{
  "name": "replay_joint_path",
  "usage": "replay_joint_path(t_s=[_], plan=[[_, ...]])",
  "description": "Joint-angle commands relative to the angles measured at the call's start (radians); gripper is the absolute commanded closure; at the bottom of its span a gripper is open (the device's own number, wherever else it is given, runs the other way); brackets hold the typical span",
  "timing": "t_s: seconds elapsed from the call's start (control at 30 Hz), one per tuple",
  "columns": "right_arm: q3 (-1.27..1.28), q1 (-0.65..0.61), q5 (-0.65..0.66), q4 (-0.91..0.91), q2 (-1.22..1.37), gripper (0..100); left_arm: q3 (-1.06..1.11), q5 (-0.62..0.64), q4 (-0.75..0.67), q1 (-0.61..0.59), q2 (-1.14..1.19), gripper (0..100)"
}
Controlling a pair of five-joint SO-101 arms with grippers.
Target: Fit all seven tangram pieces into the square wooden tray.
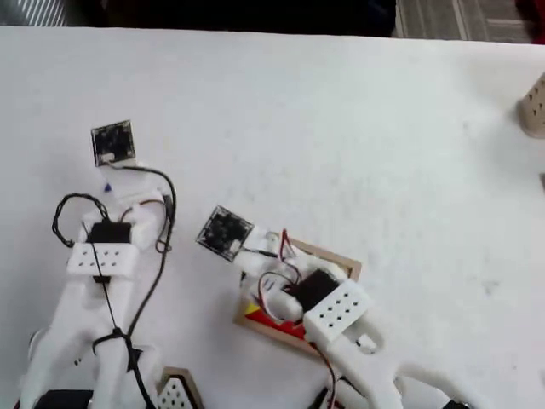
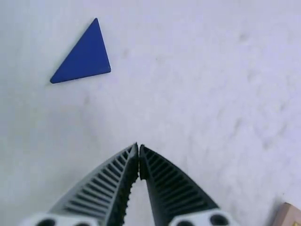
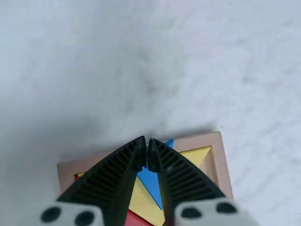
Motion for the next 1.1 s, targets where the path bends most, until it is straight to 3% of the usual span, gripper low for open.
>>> replay_joint_path(t_s=[0.0, 0.2, 0.5, 0.73, 0.9, 1.07], plan=[[0.026, 0.002, 0.040, -0.064, -0.015, 98.1, -0.008, 0.009, -0.025, -0.004, -0.027, 98], [0.127, 0.008, 0.160, -0.142, -0.015, 98.1, -0.006, 0.009, -0.025, -0.004, -0.027, 98], [0.133, 0.191, 0.161, -0.140, -0.024, 98.1, 0.012, 0.005, -0.029, 0.019, -0.025, 98], [0.097, 0.252, 0.152, -0.128, -0.025, 98.1, 0.014, 0.003, -0.029, 0.030, -0.025, 98], [-0.008, 0.348, -0.034, -0.027, -0.025, 98.1, 0.014, 0.003, -0.029, 0.028, -0.025, 98], [-0.061, 0.426, -0.072, 0.031, -0.025, 98.1, 0.014, 0.003, -0.029, 0.028, -0.027, 98]])
